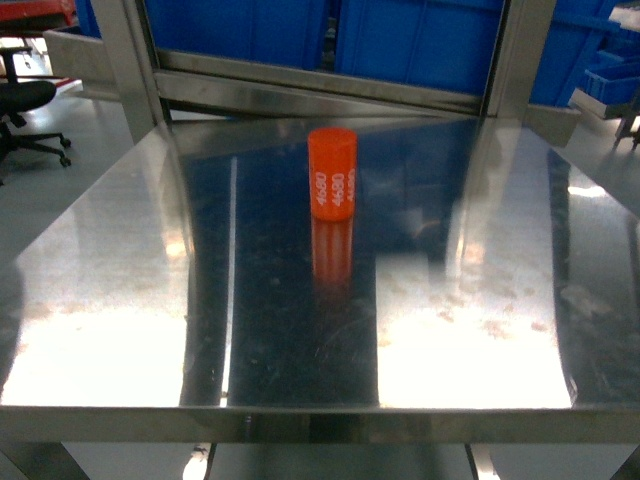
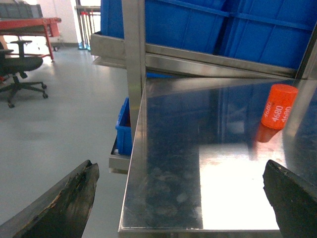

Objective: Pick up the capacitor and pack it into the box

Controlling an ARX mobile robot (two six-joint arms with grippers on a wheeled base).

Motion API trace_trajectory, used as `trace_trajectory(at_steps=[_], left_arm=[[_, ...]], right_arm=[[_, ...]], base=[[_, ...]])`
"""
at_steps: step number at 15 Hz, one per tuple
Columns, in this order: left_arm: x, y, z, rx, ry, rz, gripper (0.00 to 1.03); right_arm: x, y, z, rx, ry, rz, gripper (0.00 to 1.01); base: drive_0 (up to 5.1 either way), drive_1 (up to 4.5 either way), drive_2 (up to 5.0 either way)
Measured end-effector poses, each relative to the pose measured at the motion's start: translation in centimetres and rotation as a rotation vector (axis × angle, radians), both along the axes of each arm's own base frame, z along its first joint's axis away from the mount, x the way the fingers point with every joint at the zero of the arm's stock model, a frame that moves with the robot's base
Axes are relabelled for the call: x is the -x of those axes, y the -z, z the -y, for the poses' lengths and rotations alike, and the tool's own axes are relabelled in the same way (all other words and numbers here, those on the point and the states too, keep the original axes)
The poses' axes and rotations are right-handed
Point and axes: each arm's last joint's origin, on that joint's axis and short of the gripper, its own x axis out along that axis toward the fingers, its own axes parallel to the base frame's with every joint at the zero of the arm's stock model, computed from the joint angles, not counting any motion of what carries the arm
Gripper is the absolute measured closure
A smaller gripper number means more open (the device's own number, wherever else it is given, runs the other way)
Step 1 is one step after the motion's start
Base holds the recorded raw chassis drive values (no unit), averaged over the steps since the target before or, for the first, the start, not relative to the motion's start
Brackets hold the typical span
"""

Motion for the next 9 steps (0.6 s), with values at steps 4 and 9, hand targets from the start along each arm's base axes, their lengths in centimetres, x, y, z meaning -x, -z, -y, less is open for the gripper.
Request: trace_trajectory(at_steps=[4,9], left_arm=[[0.00,0.00,0.00,0.000,0.000,0.000,0.05],[-0.08,0.12,0.04,0.012,-0.012,-0.037,0.05]], right_arm=[[0.00,0.00,0.00,-0.001,0.001,0.000,0.03],[0.00,0.00,0.00,-0.001,0.000,0.000,0.03]], base=[[0.0,0.00,0.0],[0.0,0.00,0.0]])
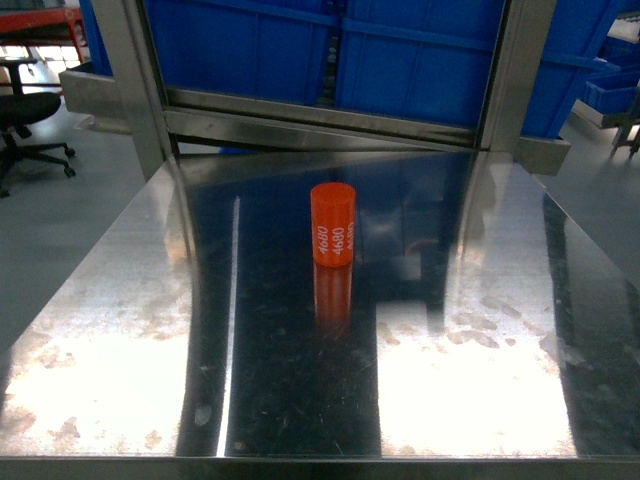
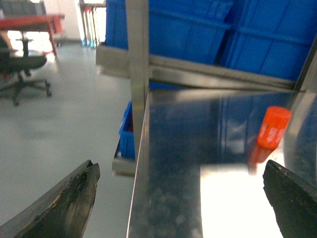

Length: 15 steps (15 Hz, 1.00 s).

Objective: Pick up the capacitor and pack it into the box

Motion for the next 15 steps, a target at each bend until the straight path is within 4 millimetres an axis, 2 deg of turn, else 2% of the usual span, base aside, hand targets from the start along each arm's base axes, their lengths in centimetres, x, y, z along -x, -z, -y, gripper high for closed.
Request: trace_trajectory(at_steps=[6,7,9,10,11,12,14,15], left_arm=[[-2.1,-1.0,0.4,0.030,-0.011,-0.012,0.05],[-3.3,-1.7,0.7,0.041,-0.001,-0.002,0.05],[-9.4,-5.0,2.2,0.060,0.040,0.101,0.05],[-13.8,-5.7,3.8,0.074,0.084,0.126,0.05],[-16.4,-5.2,5.0,0.082,0.117,0.095,0.05],[-19.4,-3.8,6.6,0.087,0.149,0.029,0.05],[-25.3,-0.6,11.0,0.084,0.218,-0.086,0.05],[-26.6,-0.1,12.3,0.083,0.237,-0.092,0.05]], right_arm=[[0.0,0.0,0.0,0.000,0.000,0.000,0.03],[0.0,0.0,0.0,0.000,0.000,0.000,0.03],[0.0,0.0,0.0,0.000,0.000,0.000,0.03],[0.0,0.0,0.0,0.000,0.000,0.000,0.03],[0.0,0.0,0.0,0.000,0.000,0.000,0.03],[0.0,0.0,0.0,0.000,0.000,0.000,0.03],[0.0,0.0,0.0,0.000,0.000,0.000,0.03],[0.0,0.0,0.0,0.000,0.000,0.000,0.03]], base=[[0.0,0.00,0.0],[0.0,0.00,0.0],[0.0,0.00,0.0],[0.0,0.00,0.0],[0.0,0.00,0.0],[0.0,0.00,0.0],[0.0,0.00,0.0],[0.0,0.00,0.0]])
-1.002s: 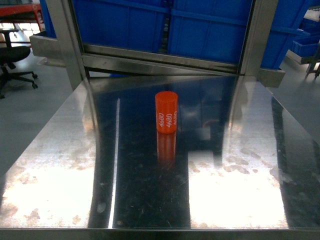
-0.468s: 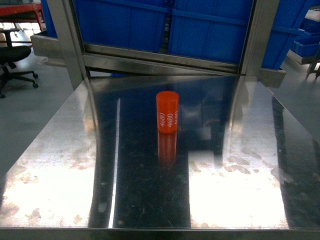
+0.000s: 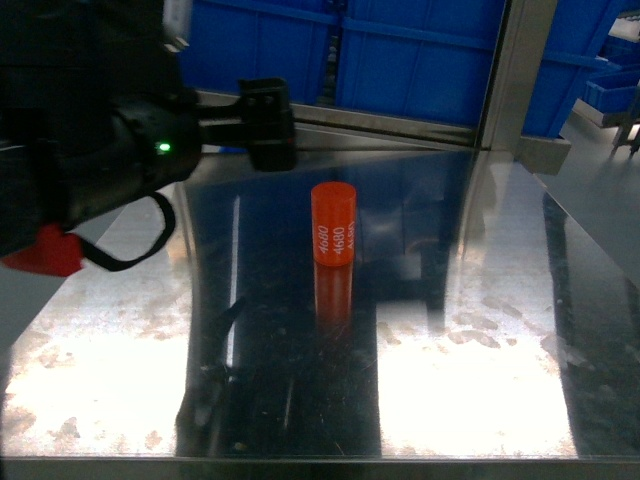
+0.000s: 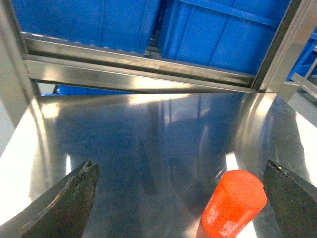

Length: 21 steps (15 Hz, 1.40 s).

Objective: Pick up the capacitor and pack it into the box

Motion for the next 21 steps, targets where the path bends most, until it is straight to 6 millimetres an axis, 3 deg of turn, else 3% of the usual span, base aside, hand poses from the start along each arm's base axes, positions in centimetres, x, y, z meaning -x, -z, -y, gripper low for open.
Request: trace_trajectory(at_steps=[3,6,10,12,16,19,21], left_arm=[[-2.4,1.2,3.5,-0.004,0.060,-0.015,0.05],[-4.0,4.1,6.3,-0.032,0.104,-0.084,0.05],[-6.1,9.3,7.8,-0.085,0.085,-0.201,0.05],[-6.4,10.3,7.9,-0.098,0.081,-0.230,0.10],[-6.6,9.9,8.6,-0.069,0.069,-0.199,0.55],[-5.9,9.5,8.2,-0.026,0.061,-0.168,0.58],[-4.3,7.8,6.9,0.003,0.044,-0.127,0.58]], right_arm=[[0.0,0.0,0.0,0.000,0.000,0.000,0.03],[0.0,0.0,0.0,0.000,0.000,0.000,0.03],[0.0,0.0,0.0,0.000,0.000,0.000,0.03],[0.0,0.0,0.0,0.000,0.000,0.000,0.03],[0.0,0.0,0.0,0.000,0.000,0.000,0.03],[0.0,0.0,0.0,0.000,0.000,0.000,0.03],[0.0,0.0,0.0,0.000,0.000,0.000,0.03]], base=[[0.0,0.00,0.0],[0.0,0.00,0.0],[0.0,0.00,0.0],[0.0,0.00,0.0],[0.0,0.00,0.0],[0.0,0.00,0.0],[0.0,0.00,0.0]])
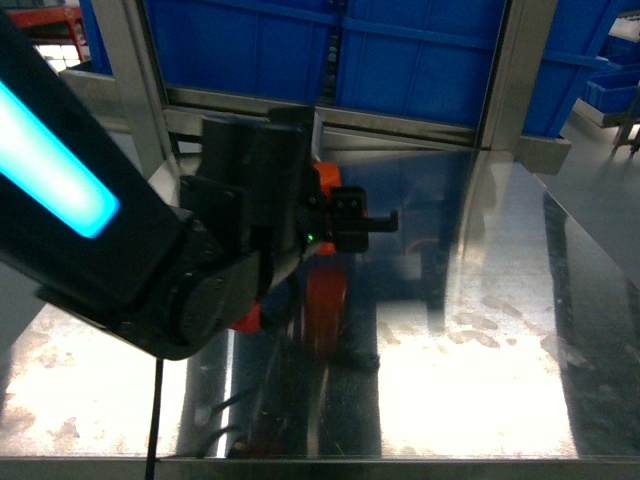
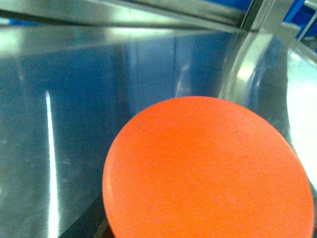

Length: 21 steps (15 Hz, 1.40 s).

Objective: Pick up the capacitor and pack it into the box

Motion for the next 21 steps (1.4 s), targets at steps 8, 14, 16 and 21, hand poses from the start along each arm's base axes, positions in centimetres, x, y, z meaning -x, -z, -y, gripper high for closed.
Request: trace_trajectory(at_steps=[8,14,16,21], left_arm=[[23.5,-11.8,-17.9,0.013,-0.254,0.396,0.58],[25.2,-10.2,-19.4,-0.099,-0.282,0.254,0.58],[25.4,-10.1,-19.4,-0.099,-0.289,0.256,0.58],[26.9,-9.0,-19.2,-0.098,-0.262,0.249,0.58]], right_arm=[[0.0,0.0,0.0,0.000,0.000,0.000,0.03],[0.0,0.0,0.0,0.000,0.000,0.001,0.03],[0.0,0.0,0.0,0.000,0.000,0.000,0.03],[0.0,0.0,0.0,0.000,0.000,0.000,0.03]], base=[[0.0,0.00,0.0],[0.0,0.00,0.0],[0.0,0.00,0.0],[0.0,0.00,0.0]])
